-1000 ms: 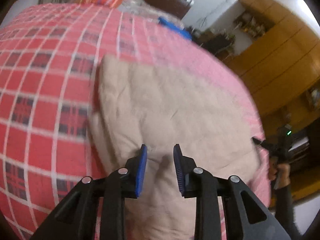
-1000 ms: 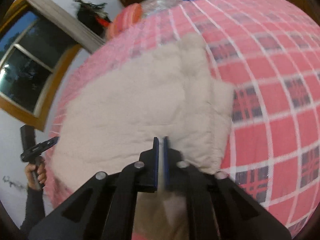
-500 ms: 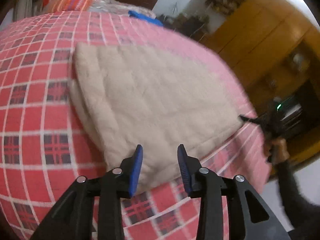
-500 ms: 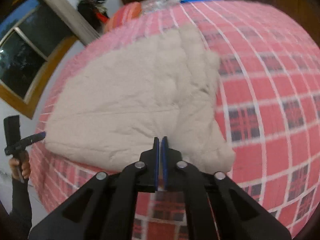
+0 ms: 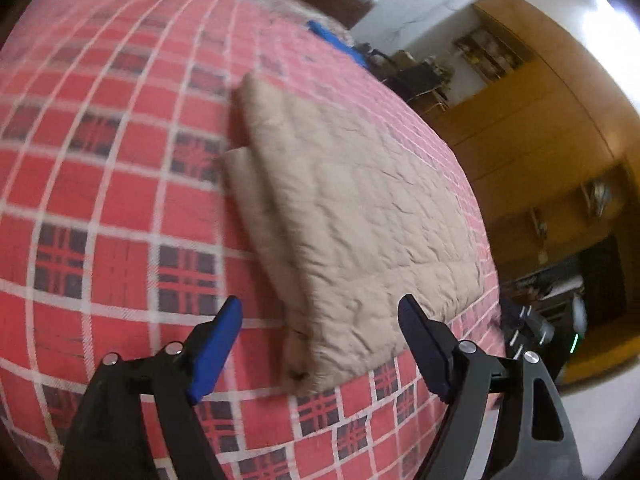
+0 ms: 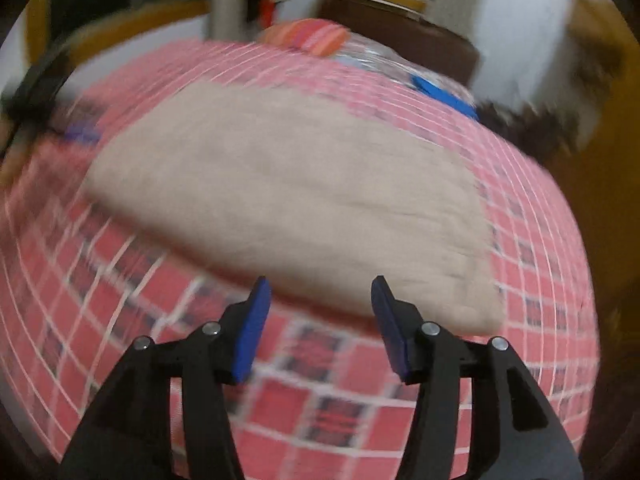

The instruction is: Fold large clothes

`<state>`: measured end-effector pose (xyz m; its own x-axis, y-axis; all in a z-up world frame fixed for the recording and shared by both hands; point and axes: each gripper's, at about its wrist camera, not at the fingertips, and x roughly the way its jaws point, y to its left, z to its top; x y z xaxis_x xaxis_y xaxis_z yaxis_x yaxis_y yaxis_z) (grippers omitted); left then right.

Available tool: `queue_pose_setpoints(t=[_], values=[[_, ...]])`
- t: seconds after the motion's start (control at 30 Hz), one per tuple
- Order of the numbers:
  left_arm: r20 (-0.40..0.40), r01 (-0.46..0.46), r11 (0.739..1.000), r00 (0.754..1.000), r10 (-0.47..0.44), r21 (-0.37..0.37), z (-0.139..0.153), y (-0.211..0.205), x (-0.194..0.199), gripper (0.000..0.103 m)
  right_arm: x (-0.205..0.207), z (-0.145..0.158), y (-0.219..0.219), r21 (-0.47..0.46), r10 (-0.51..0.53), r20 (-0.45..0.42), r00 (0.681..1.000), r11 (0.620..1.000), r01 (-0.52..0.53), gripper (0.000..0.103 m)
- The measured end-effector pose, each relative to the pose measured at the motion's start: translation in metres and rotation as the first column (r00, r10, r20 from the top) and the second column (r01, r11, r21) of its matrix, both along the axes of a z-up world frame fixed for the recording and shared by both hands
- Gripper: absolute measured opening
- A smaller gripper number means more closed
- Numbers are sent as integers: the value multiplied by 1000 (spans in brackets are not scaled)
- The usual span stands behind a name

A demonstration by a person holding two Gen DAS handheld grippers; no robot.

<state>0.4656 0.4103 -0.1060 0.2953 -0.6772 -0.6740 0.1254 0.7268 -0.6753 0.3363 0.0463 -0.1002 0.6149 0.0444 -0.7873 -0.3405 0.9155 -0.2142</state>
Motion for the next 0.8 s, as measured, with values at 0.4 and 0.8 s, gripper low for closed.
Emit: queue_pose_setpoints(t=[0.4,0.8], values=[[-152,-101,981,985,76,-163,-53,1,61,81,-39,-51,175,-389,321,155,934,889,-241,69],[-141,-68,981,989,42,-181,-54,-8,94,81,-1,-72,236,-520,410,180,894,811,-268,71]])
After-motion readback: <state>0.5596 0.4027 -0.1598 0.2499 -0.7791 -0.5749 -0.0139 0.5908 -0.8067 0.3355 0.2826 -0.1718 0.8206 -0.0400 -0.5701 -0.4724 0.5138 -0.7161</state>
